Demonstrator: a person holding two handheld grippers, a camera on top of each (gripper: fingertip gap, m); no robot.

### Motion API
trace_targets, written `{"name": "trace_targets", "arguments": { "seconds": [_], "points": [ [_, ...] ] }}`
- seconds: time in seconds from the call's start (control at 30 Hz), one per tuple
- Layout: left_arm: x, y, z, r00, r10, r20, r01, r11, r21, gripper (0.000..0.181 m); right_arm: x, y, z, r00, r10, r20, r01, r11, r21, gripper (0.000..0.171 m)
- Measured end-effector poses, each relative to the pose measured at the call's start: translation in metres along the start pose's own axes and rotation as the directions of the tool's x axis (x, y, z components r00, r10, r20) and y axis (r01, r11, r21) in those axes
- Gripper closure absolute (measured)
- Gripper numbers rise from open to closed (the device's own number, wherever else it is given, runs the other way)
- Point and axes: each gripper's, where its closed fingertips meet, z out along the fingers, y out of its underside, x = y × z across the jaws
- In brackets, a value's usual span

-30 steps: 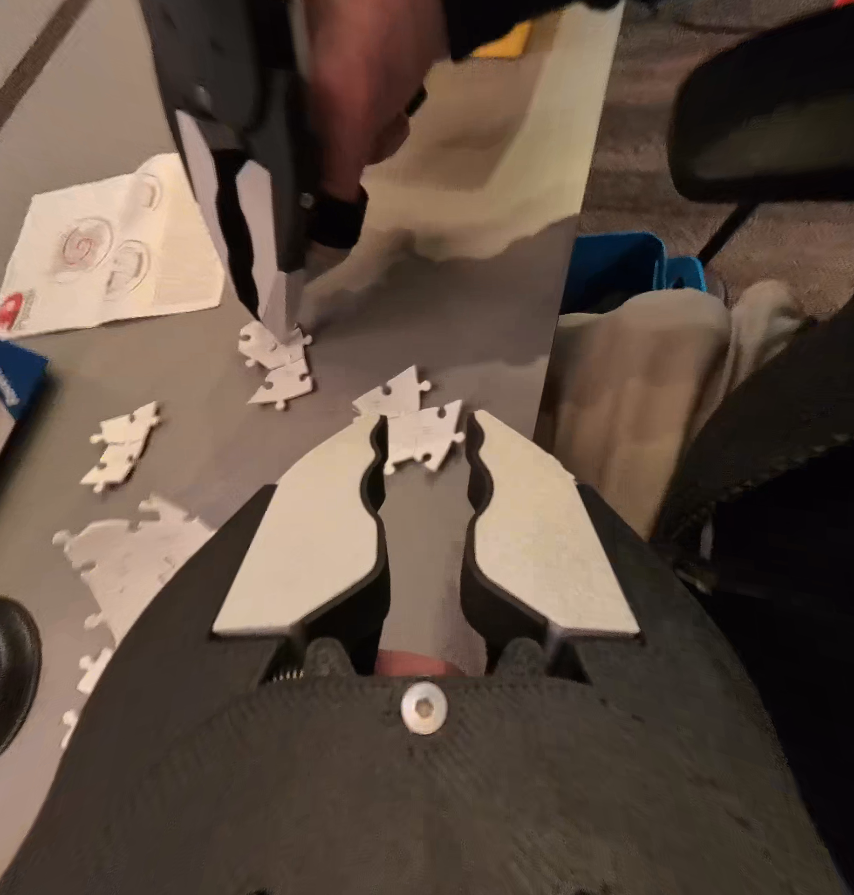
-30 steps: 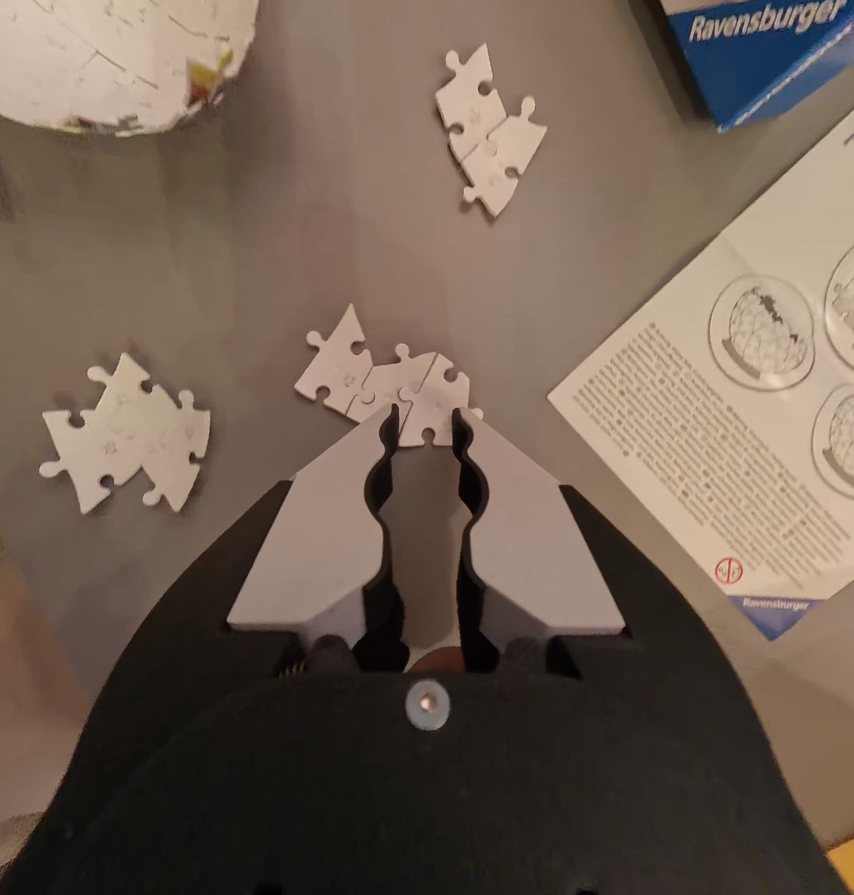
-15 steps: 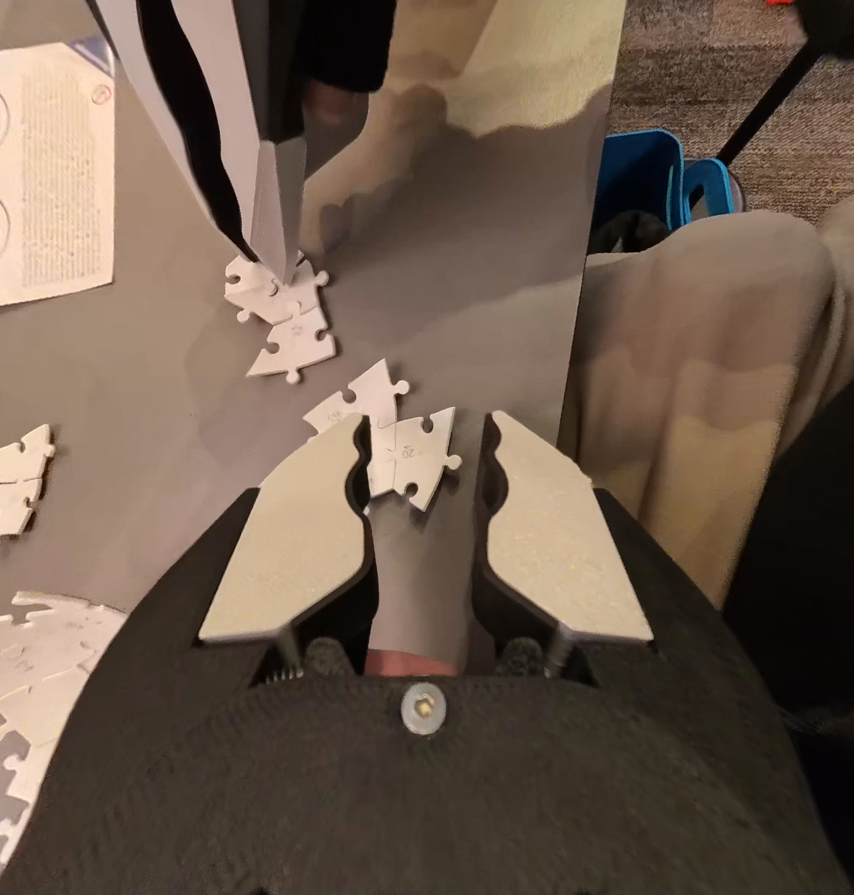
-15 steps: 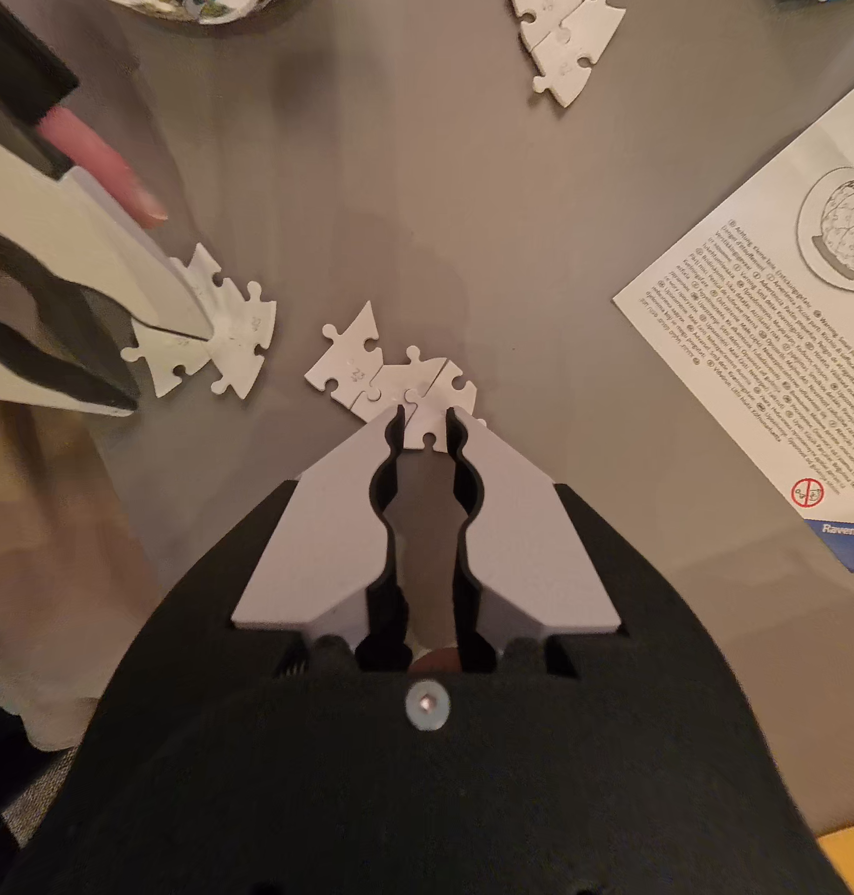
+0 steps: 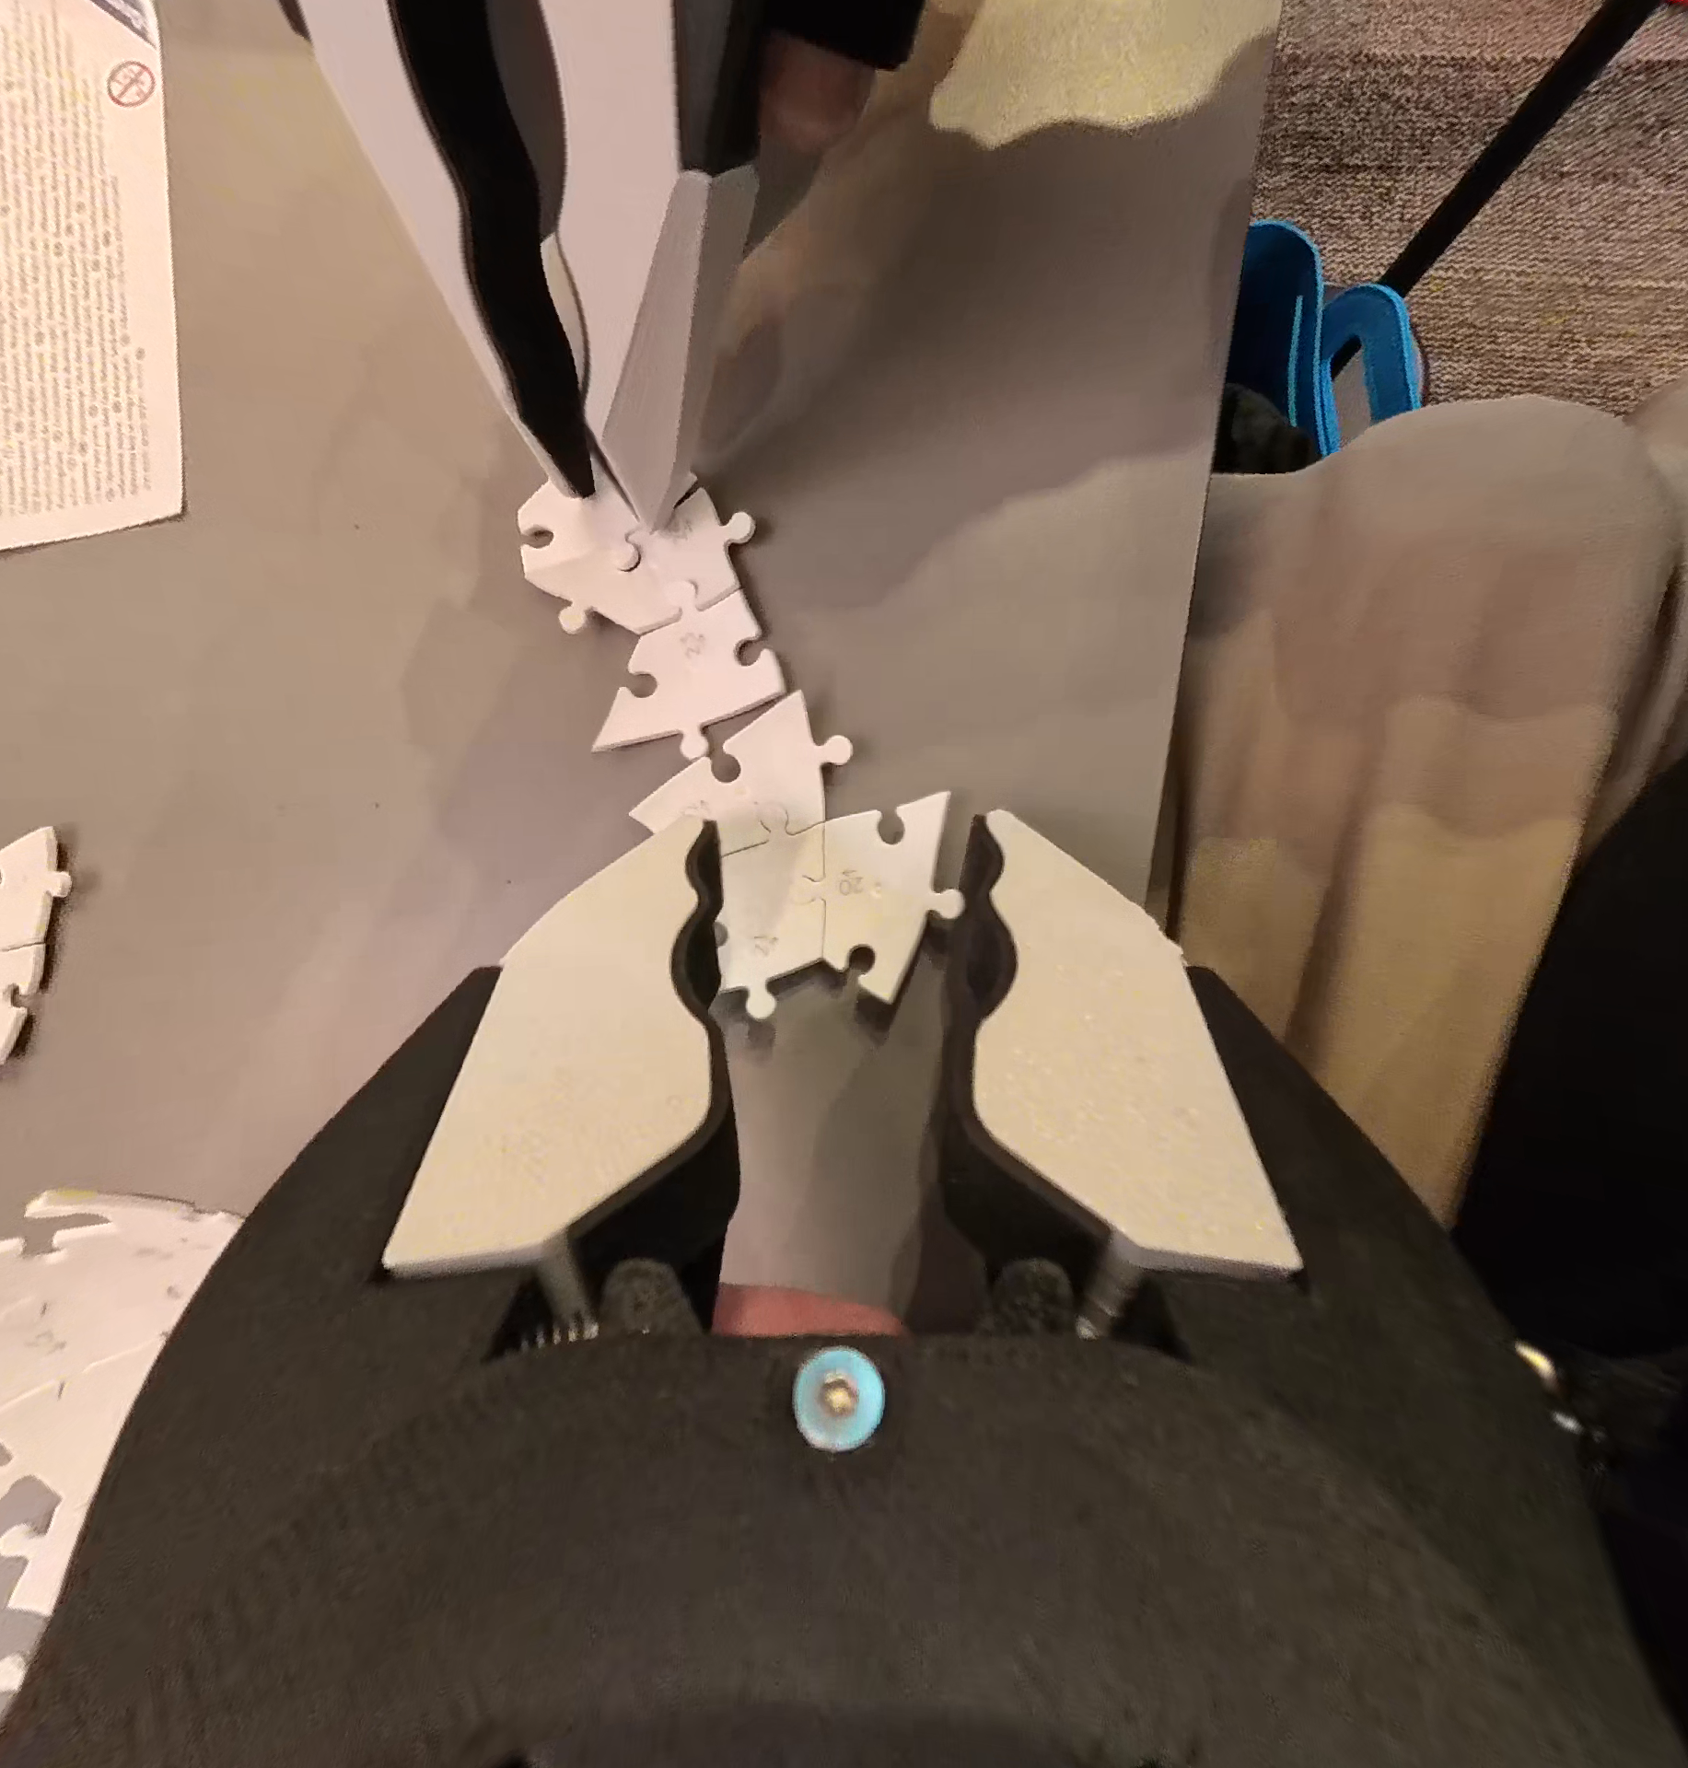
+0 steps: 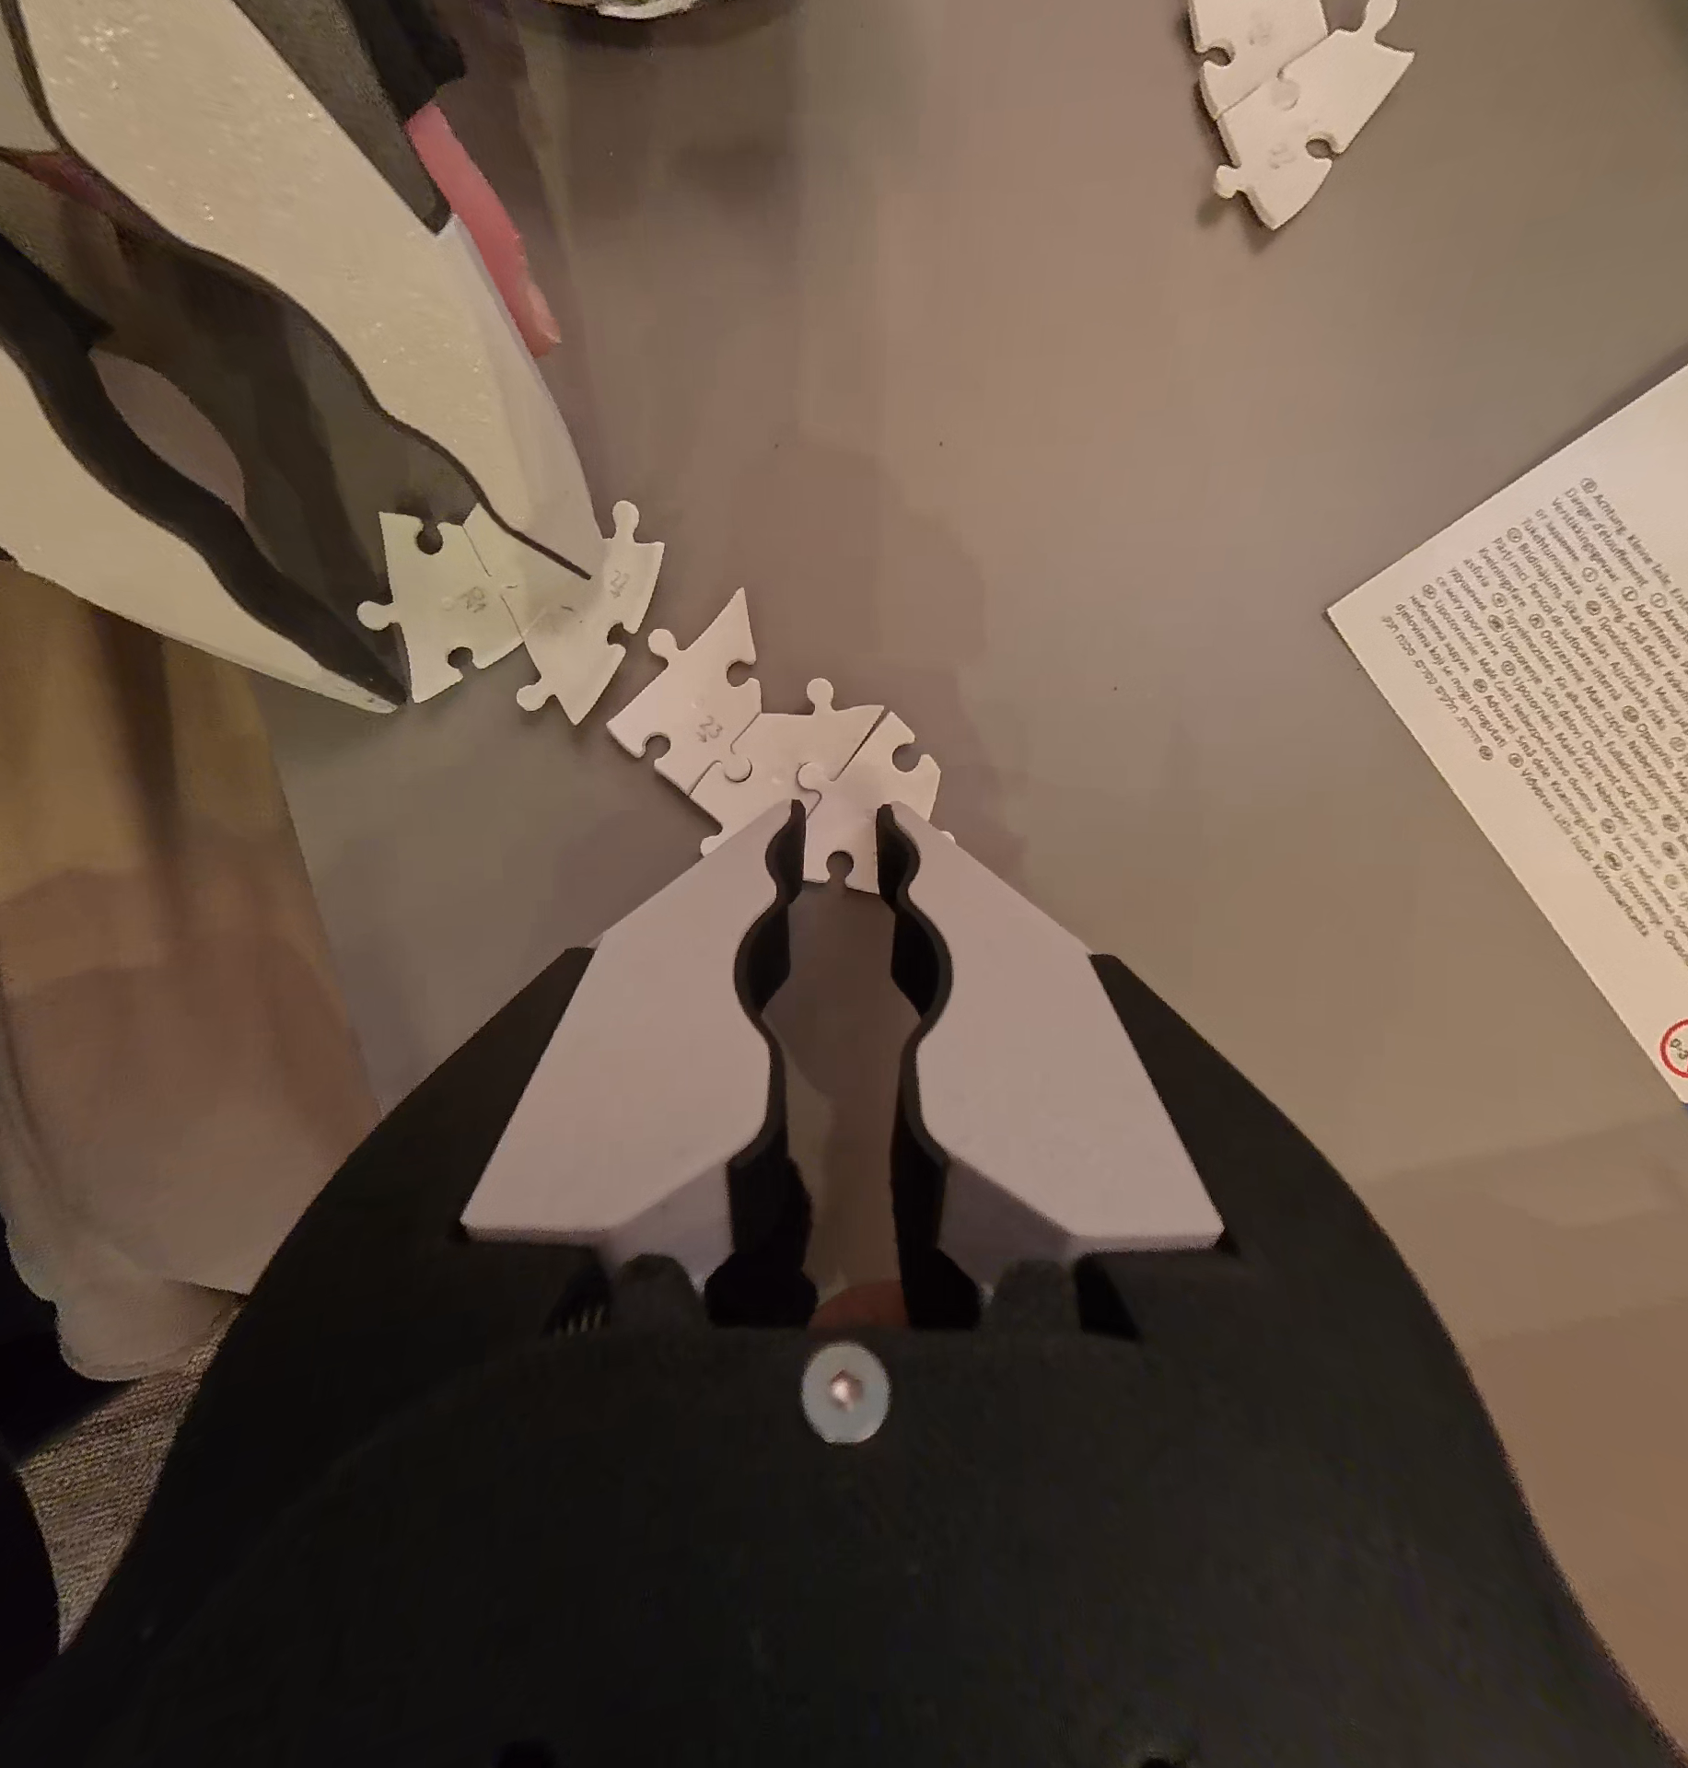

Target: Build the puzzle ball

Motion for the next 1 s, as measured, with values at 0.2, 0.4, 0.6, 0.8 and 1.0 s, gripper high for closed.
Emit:
{"name": "trace_targets", "arguments": {
  "seconds": [0.2,0.4,0.6,0.8,1.0],
  "points": [
    [-0.004,0.001,0.0,1.0,-0.011,-0.005,0.011,1.0,-0.016,0.132,-0.005,-0.002,0.002,0.998,-0.044,0.035,0.044,0.999,-0.002,0.157],
    [0.003,0.002,-0.004,1.0,0.009,-0.008,-0.009,1.0,-0.009,0.131,-0.005,-0.004,0.0,0.999,-0.043,0.009,0.043,0.999,0.009,0.15],
    [0.005,0.0,-0.001,0.999,0.031,-0.017,-0.031,0.999,-0.015,0.13,-0.018,-0.016,-0.002,0.998,-0.054,0.026,0.053,0.998,0.044,0.151],
    [0.004,-0.003,0.001,0.999,0.045,-0.024,-0.046,0.998,-0.034,0.13,-0.028,-0.018,0.008,0.996,-0.067,0.061,0.065,0.997,0.028,0.151],
    [0.002,-0.002,0.002,1.0,0.016,-0.02,-0.016,0.999,-0.028,0.13,-0.033,-0.019,0.014,0.995,-0.066,0.08,0.064,0.998,0.028,0.152]
  ]
}}
